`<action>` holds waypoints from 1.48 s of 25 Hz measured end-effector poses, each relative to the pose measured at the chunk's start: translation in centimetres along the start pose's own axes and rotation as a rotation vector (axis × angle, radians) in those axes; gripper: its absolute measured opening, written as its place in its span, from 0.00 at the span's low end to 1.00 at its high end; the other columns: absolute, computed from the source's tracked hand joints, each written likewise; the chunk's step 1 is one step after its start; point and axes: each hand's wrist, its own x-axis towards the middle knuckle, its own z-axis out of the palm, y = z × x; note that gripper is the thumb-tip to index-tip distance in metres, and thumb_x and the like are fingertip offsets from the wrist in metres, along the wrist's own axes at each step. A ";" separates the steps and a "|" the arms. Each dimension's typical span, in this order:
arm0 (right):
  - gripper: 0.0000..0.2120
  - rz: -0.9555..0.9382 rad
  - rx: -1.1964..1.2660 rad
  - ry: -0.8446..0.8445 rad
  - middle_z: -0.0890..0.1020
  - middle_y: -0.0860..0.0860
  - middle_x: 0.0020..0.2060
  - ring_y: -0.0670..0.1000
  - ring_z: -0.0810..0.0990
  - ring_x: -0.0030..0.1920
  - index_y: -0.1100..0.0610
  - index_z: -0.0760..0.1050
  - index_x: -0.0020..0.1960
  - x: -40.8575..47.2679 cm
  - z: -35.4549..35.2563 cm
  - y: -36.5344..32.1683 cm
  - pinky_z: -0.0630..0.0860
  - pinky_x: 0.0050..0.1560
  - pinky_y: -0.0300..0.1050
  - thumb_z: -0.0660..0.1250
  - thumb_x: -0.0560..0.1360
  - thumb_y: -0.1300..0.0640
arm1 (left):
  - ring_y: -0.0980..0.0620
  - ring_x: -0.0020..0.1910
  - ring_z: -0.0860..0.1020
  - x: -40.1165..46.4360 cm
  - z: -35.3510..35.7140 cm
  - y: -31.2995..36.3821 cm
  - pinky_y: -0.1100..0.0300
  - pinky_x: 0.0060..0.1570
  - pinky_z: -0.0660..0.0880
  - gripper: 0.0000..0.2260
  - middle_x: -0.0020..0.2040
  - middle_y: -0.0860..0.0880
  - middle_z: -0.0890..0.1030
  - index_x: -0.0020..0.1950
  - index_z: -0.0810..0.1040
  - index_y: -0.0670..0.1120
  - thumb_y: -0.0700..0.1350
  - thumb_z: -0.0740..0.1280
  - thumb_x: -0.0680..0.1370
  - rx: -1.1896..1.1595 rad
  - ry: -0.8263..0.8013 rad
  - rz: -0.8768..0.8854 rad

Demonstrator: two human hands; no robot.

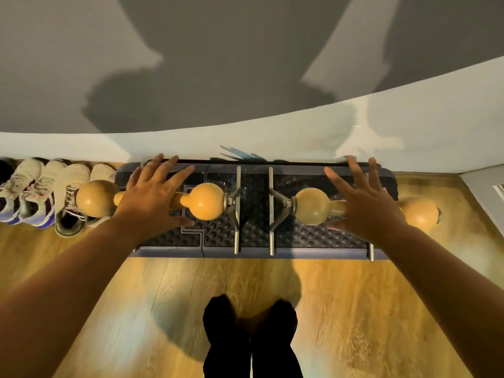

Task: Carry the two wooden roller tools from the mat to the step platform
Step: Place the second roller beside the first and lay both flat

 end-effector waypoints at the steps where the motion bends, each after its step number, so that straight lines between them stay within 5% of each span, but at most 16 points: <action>1: 0.57 0.012 -0.007 -0.053 0.41 0.56 0.84 0.69 0.35 0.80 0.41 0.42 0.84 0.1 -0.1 0.1 0.62 0.70 0.78 0.74 0.67 0.31 | 0.38 0.83 0.48 0.2 -0.1 -0.2 0.31 0.75 0.49 0.54 0.84 0.44 0.55 0.83 0.58 0.56 0.68 0.79 0.62 0.013 -0.007 -0.004; 3: 0.46 0.038 0.028 -0.155 0.60 0.54 0.82 0.68 0.54 0.81 0.41 0.55 0.82 0.6 -0.4 0.3 0.72 0.67 0.69 0.75 0.71 0.38 | 0.38 0.82 0.50 0.7 -0.3 -0.6 0.30 0.74 0.54 0.52 0.84 0.45 0.56 0.82 0.59 0.56 0.67 0.78 0.65 0.051 -0.044 0.005; 5: 0.25 0.005 0.076 -0.148 0.83 0.45 0.56 0.55 0.82 0.57 0.41 0.75 0.70 1.0 -0.5 0.5 0.81 0.48 0.50 0.74 0.74 0.44 | 0.39 0.80 0.60 1.2 -0.3 -0.8 0.33 0.69 0.67 0.47 0.82 0.47 0.62 0.83 0.57 0.57 0.65 0.76 0.70 0.053 -0.138 0.018; 6: 0.15 0.008 0.071 -0.145 0.83 0.42 0.44 0.48 0.83 0.44 0.42 0.80 0.61 1.0 -0.6 0.4 0.76 0.39 0.44 0.73 0.75 0.47 | 0.40 0.74 0.70 1.5 -0.3 -1.0 0.40 0.63 0.75 0.44 0.78 0.47 0.70 0.82 0.57 0.58 0.63 0.74 0.72 0.042 -0.181 0.027; 8: 0.06 0.034 0.029 -0.167 0.80 0.42 0.34 0.44 0.79 0.34 0.44 0.82 0.51 1.2 -0.8 0.3 0.71 0.33 0.40 0.73 0.74 0.49 | 0.48 0.51 0.81 1.8 -0.5 -1.4 0.54 0.44 0.77 0.32 0.60 0.50 0.83 0.79 0.64 0.59 0.61 0.71 0.76 0.050 -0.212 0.056; 11: 0.05 0.018 0.022 -0.176 0.80 0.42 0.33 0.44 0.79 0.33 0.43 0.79 0.46 1.5 -0.8 0.5 0.72 0.33 0.40 0.74 0.73 0.47 | 0.56 0.37 0.77 2.0 -1.0 -1.3 0.58 0.39 0.73 0.12 0.40 0.57 0.80 0.61 0.77 0.58 0.58 0.68 0.79 0.103 -0.241 0.090; 17: 0.09 0.003 0.053 -0.185 0.80 0.44 0.32 0.45 0.80 0.32 0.42 0.73 0.40 1.6 -1.0 0.7 0.78 0.36 0.44 0.74 0.72 0.50 | 0.59 0.32 0.75 1.8 -1.2 -0.4 0.61 0.34 0.67 0.06 0.32 0.59 0.75 0.46 0.74 0.59 0.56 0.70 0.77 0.086 -0.227 0.047; 26: 0.10 -0.011 0.083 -0.209 0.80 0.44 0.33 0.46 0.80 0.34 0.43 0.73 0.38 1.0 -1.4 1.1 0.81 0.40 0.47 0.73 0.72 0.52 | 0.62 0.29 0.72 2.5 -1.7 1.7 0.63 0.31 0.65 0.06 0.31 0.61 0.75 0.44 0.72 0.61 0.59 0.68 0.74 0.069 -0.150 0.111; 37: 0.07 -0.017 0.052 -0.189 0.79 0.44 0.34 0.46 0.79 0.34 0.43 0.74 0.43 2.0 -2.1 0.5 0.72 0.34 0.42 0.72 0.71 0.53 | 0.61 0.30 0.71 4.8 -0.9 5.1 0.63 0.31 0.63 0.08 0.30 0.61 0.72 0.42 0.69 0.62 0.58 0.68 0.75 0.039 -0.138 0.089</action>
